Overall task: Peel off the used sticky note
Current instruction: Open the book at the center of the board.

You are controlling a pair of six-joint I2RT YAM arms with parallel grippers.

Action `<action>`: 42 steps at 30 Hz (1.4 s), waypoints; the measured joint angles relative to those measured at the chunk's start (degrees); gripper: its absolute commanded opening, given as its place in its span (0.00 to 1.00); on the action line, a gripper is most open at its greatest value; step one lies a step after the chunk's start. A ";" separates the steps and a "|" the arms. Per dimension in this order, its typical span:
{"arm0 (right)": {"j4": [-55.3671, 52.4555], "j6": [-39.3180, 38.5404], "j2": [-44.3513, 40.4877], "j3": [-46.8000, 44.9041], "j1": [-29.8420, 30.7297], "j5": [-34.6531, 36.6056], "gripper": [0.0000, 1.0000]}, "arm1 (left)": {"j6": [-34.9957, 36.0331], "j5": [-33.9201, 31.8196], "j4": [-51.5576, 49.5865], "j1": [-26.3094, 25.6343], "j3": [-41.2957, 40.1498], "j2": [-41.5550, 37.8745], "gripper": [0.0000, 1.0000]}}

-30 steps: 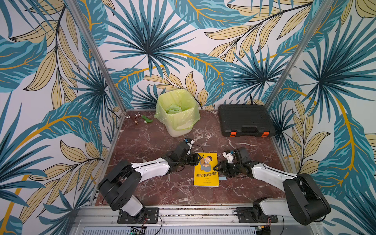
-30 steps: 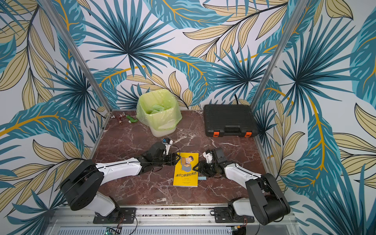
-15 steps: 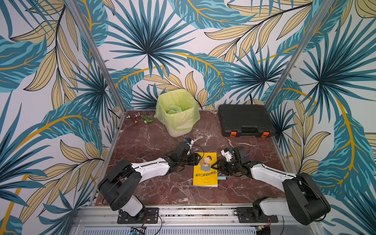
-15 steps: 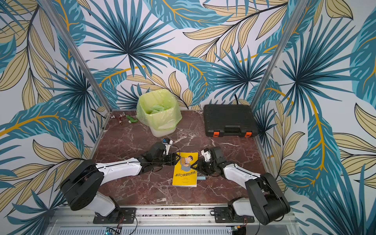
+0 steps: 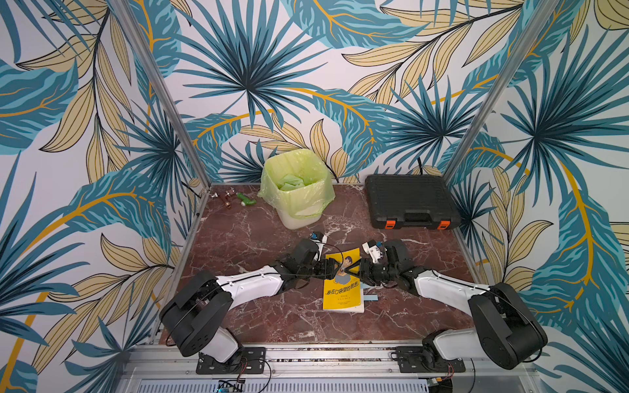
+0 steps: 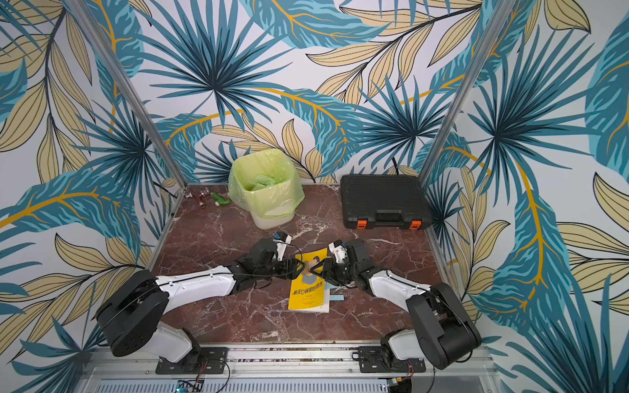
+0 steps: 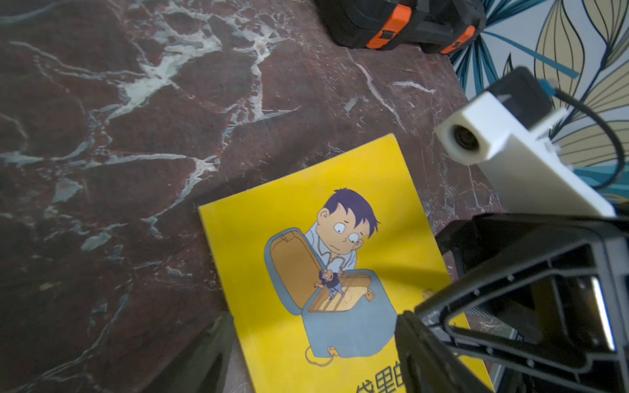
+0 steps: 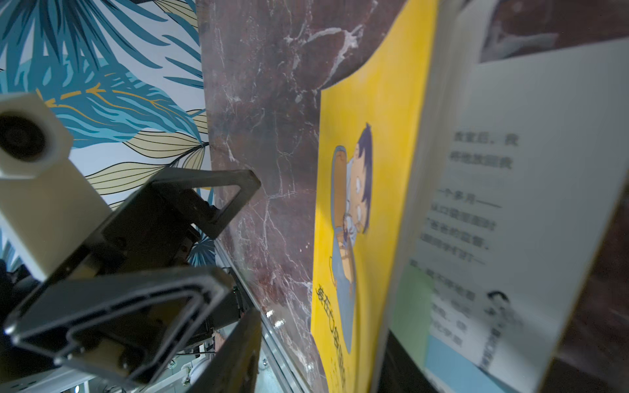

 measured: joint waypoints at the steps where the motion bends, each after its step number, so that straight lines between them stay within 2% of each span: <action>1: 1.14 0.57 0.63 0.24 0.22 -0.26 0.51 | 0.42 0.15 -0.22 -0.44 0.00 -0.48 0.84; 9: 10.27 6.01 5.77 1.09 1.20 -2.03 0.58 | 2.32 0.37 -2.82 -2.27 -0.46 -6.58 0.84; 15: 19.06 12.04 9.44 1.53 2.08 -3.34 0.60 | 3.87 -1.31 -6.27 -4.83 -0.63 -10.99 0.78; 22: 24.79 16.26 11.39 3.26 3.34 -4.24 0.62 | 6.19 -5.75 -14.14 -9.97 2.25 -10.80 0.79; 25: 26.05 17.07 11.87 3.89 3.76 -4.24 0.63 | 6.54 -8.20 -16.90 -10.86 4.22 -10.58 0.83; 29: 27.19 17.75 12.31 4.42 4.39 -4.22 0.63 | 6.69 -11.19 -20.63 -11.47 6.99 -9.97 0.81; 33: 27.56 18.12 12.44 4.96 4.83 -4.22 0.62 | 6.49 -15.06 -27.10 -12.11 12.02 -7.21 0.79; 36: 27.67 18.36 12.59 5.33 5.11 -4.20 0.57 | 6.51 -17.57 -30.91 -12.72 15.30 -4.85 0.78; 39: 28.50 18.62 13.07 5.53 5.31 -4.22 0.53 | 6.38 -19.06 -33.51 -12.98 16.24 -3.54 0.76; 42: 29.24 19.02 13.35 5.81 5.46 -4.24 0.48 | 5.92 -20.04 -35.63 -13.05 16.24 -2.95 0.70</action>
